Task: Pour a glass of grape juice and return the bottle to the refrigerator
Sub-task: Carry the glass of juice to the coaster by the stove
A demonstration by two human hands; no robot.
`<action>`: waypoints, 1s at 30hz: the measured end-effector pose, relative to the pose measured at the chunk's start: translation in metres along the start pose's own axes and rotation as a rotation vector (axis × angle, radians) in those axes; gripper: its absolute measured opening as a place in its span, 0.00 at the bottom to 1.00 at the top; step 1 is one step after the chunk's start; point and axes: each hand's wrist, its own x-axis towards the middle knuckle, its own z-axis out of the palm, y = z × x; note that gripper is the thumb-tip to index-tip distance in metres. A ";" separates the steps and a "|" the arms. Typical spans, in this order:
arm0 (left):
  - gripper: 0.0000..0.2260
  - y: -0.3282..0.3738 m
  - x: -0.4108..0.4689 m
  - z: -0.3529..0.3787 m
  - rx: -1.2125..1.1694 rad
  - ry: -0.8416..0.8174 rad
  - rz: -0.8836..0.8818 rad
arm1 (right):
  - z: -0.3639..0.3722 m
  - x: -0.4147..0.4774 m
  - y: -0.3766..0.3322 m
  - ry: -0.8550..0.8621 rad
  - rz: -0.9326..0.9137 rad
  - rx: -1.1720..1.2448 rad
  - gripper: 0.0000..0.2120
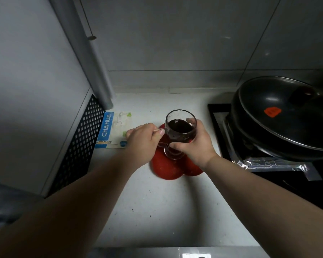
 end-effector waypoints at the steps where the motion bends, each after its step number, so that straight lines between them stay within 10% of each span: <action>1: 0.10 -0.001 0.000 0.001 0.000 -0.008 -0.007 | 0.001 0.000 0.001 -0.004 0.005 0.002 0.40; 20: 0.12 -0.010 -0.007 0.008 -0.089 -0.115 -0.139 | 0.011 -0.011 0.003 -0.055 0.088 0.002 0.46; 30: 0.43 0.035 -0.038 0.022 0.230 0.203 0.284 | -0.046 -0.049 -0.008 0.084 -0.252 -0.602 0.41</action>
